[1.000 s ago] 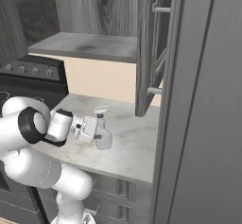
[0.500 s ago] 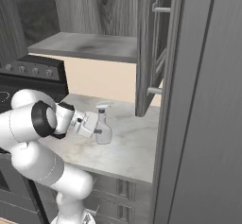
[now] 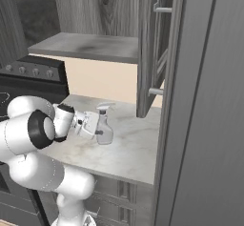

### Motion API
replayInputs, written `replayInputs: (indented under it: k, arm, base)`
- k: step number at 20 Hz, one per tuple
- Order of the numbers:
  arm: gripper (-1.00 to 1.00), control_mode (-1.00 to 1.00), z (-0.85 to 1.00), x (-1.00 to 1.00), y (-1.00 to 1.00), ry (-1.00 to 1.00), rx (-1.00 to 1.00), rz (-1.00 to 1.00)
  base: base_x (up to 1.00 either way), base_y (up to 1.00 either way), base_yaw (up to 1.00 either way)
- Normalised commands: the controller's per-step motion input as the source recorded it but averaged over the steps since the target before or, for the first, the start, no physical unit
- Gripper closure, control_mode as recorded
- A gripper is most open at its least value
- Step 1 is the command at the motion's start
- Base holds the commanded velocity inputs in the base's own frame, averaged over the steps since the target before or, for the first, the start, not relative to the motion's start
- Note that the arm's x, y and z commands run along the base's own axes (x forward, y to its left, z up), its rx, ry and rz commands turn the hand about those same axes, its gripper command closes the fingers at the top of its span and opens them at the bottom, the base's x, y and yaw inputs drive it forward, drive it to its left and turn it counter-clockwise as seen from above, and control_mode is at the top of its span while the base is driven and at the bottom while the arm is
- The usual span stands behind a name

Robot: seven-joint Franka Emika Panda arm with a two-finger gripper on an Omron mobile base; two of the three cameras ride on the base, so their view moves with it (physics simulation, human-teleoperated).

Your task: Move the cutting board and knife to the sink. Then move spray from the cabinet to the counter.

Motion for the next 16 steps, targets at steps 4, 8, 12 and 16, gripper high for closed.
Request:
replayInputs:
  k: [4, 8, 12, 16]
  arm:
    - [1.00, -1.00, -0.07, 0.00, 0.00, 0.00, 0.01, 0.00]
    - [1.00, -1.00, -0.15, 0.00, 0.00, 0.00, 0.03, 0.00]
    - [1.00, -1.00, -0.24, 0.00, 0.00, 0.00, 0.05, 0.00]
    - [1.00, -1.00, -0.25, 0.00, 0.00, -0.01, 0.04, 0.00]
  base:
    - [0.00, 0.00, 0.00]
    - [0.00, 0.00, 0.00]
    - [0.00, 0.00, 0.00]
    - [0.00, 0.00, 0.00]
